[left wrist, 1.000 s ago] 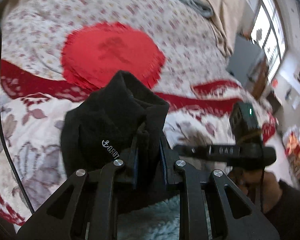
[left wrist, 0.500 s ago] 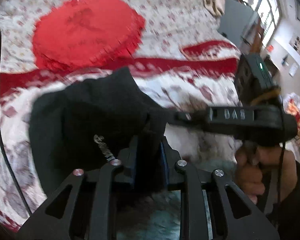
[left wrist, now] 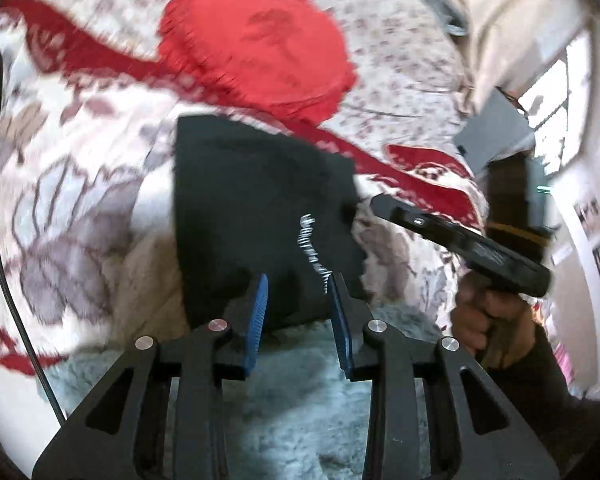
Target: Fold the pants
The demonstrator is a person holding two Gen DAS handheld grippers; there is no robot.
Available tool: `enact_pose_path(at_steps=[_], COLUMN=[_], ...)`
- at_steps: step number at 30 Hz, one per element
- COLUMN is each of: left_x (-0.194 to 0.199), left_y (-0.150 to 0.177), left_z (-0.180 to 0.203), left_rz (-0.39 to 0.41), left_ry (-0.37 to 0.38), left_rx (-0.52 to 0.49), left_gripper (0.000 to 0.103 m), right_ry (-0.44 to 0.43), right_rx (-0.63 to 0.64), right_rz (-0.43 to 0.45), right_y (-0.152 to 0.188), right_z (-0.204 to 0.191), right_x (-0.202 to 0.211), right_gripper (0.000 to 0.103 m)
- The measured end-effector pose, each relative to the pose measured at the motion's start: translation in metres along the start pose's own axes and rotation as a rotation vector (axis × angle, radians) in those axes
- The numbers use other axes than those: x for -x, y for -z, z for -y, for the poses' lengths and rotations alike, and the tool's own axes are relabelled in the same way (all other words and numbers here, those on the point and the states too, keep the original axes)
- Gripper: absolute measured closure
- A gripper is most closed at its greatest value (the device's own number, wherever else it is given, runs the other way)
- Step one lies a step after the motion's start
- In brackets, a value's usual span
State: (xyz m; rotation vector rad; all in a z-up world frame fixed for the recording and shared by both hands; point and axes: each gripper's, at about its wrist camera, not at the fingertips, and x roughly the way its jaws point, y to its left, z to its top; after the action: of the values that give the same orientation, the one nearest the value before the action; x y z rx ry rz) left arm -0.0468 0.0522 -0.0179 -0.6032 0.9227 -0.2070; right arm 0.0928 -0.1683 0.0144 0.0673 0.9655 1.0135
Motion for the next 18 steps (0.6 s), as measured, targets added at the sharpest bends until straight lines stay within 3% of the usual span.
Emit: enact_pose_path(at_steps=[4,6,8,9,10,12,13,16,18], left_x=[-0.039,-0.05,-0.057,-0.059,-0.058,-0.046,-0.034,-0.012,-0.016], left_y=[-0.009,-0.013,-0.015,-0.015,-0.015,-0.02,-0.026,-0.05,-0.066], left_z=[-0.009,-0.011,-0.01,-0.009,-0.009,-0.006,-0.003,-0.003,-0.01], left_rz=[-0.144,-0.187,-0.219,-0.235,-0.231,-0.183,-0.116,0.04,0.074], left_ry=[-0.104,-0.108,-0.089,-0.075,-0.073,-0.017,-0.001,0.001,0.008], left_rx=[0.108,0.136,0.142,0.143,0.142,0.14,0.129,0.158,0.203], left_gripper=[0.075,0.075,0.075,0.075,0.075,0.075,0.075,0.075,0.075], right_ry=[-0.042,-0.02,0.093,0.102,0.064,0.009,-0.006,0.001,0.014], right_rx=[0.256,0.334,0.409,0.398,0.386,0.323,0.285,0.277,0.287], right_rz=[-0.196,-0.293,-0.422,-0.466,-0.438,-0.407,-0.397,-0.39,-0.395], right_y=[-0.015,-0.011,0.002,0.009,0.012,0.012,0.013,0.016,0.016], right_z=[-0.045,-0.05,-0.039,-0.027,-0.019,-0.006,-0.001,-0.001,-0.004], right_x=[-0.034,-0.053,-0.083,-0.093,-0.092,-0.086,-0.084,-0.083,-0.083], right_gripper=[0.087,0.086,0.086,0.087,0.087,0.087,0.087,0.087,0.087])
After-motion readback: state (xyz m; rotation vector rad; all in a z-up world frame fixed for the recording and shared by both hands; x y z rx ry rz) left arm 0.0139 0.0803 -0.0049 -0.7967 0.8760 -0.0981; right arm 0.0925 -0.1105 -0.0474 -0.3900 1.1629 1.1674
